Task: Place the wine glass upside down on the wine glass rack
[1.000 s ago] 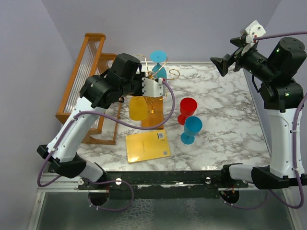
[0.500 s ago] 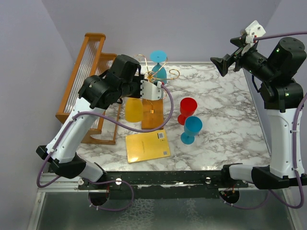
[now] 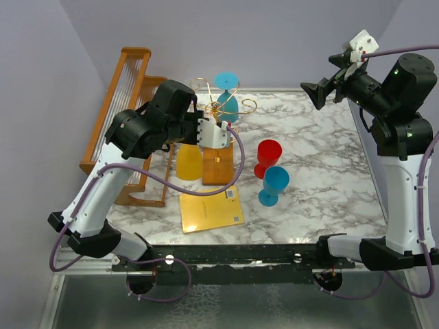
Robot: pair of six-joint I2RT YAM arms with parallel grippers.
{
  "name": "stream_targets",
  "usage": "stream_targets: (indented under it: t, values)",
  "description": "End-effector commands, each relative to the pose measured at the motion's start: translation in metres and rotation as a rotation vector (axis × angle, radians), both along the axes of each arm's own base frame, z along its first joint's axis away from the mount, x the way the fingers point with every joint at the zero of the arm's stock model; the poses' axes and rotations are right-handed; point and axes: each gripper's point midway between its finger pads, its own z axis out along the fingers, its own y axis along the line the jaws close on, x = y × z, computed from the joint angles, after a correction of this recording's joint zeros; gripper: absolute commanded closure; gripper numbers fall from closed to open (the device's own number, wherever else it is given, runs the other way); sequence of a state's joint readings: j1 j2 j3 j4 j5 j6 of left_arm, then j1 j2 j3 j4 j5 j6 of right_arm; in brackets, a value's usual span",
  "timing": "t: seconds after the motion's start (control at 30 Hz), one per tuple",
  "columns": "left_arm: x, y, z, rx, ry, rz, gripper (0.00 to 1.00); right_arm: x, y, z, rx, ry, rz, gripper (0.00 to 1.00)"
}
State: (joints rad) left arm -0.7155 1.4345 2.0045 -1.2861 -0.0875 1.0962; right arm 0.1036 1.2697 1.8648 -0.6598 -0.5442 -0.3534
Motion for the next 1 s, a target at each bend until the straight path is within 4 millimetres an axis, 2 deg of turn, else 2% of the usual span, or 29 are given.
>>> stream_targets:
  t: [0.0,0.53,0.97]
  values:
    - [-0.015,-0.011,0.010,-0.073,0.009,-0.082,0.99,-0.001,0.002,-0.002,-0.006,-0.001,0.018,0.05]
    - [-0.017,-0.026,0.000,-0.121,0.054,-0.111,0.93,-0.003,0.000,-0.004,-0.007,0.000,0.016,0.05]
    - [-0.024,-0.028,-0.013,-0.129,0.110,-0.117,0.85,-0.004,0.000,-0.004,-0.009,-0.001,0.016,0.05]
